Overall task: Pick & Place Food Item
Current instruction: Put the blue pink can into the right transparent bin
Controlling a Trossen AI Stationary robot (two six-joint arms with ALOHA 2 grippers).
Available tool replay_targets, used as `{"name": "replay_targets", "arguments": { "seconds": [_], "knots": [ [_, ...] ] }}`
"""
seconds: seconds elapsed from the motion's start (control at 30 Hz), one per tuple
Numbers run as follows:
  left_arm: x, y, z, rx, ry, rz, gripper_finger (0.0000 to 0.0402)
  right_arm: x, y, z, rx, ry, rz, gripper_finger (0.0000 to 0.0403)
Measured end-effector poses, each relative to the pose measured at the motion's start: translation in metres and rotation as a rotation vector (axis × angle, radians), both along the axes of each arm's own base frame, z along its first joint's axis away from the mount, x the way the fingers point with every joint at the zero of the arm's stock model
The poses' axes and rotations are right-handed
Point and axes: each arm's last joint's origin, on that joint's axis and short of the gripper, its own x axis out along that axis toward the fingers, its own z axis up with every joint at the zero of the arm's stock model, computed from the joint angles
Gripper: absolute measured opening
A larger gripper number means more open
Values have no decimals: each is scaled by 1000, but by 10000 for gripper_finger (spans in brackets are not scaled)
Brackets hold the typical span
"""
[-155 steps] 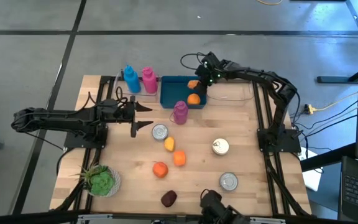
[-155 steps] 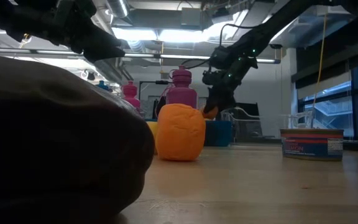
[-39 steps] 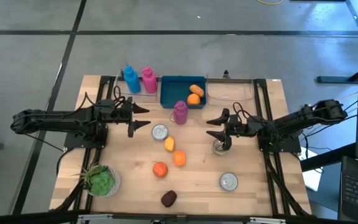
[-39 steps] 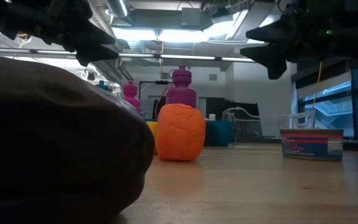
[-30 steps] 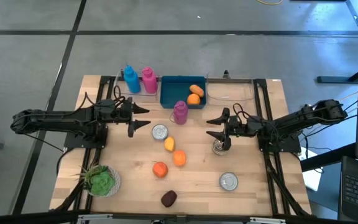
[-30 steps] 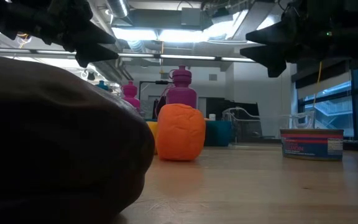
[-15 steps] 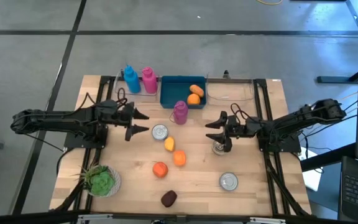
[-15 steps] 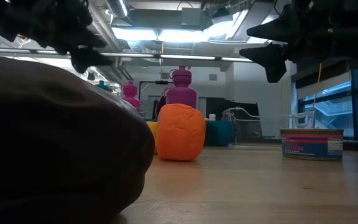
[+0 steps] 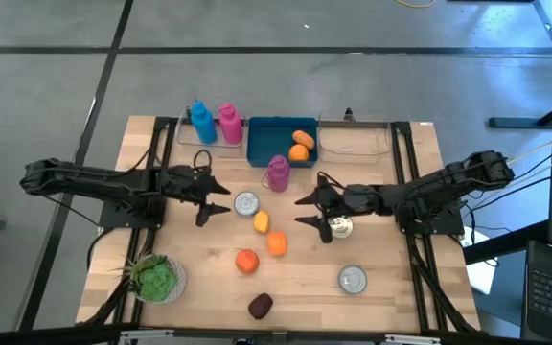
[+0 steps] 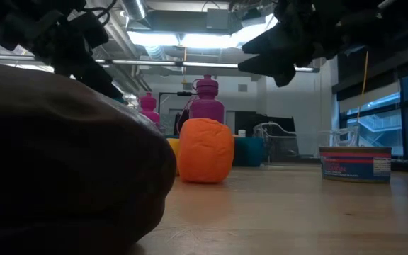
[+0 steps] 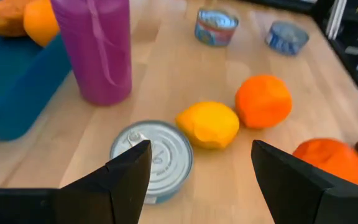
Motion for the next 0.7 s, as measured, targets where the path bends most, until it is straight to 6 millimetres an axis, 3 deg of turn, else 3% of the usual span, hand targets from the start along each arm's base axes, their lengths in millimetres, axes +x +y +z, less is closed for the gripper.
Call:
{"name": "replay_targets", "arguments": {
  "seconds": [0.43,0.7],
  "knots": [
    [23,-10,-8,136,132,-15,265,-4,0,-2,47,87,25,239],
    [25,-9,-8,151,125,26,265,-15,17,26,69,536,12,239]
  ]
}}
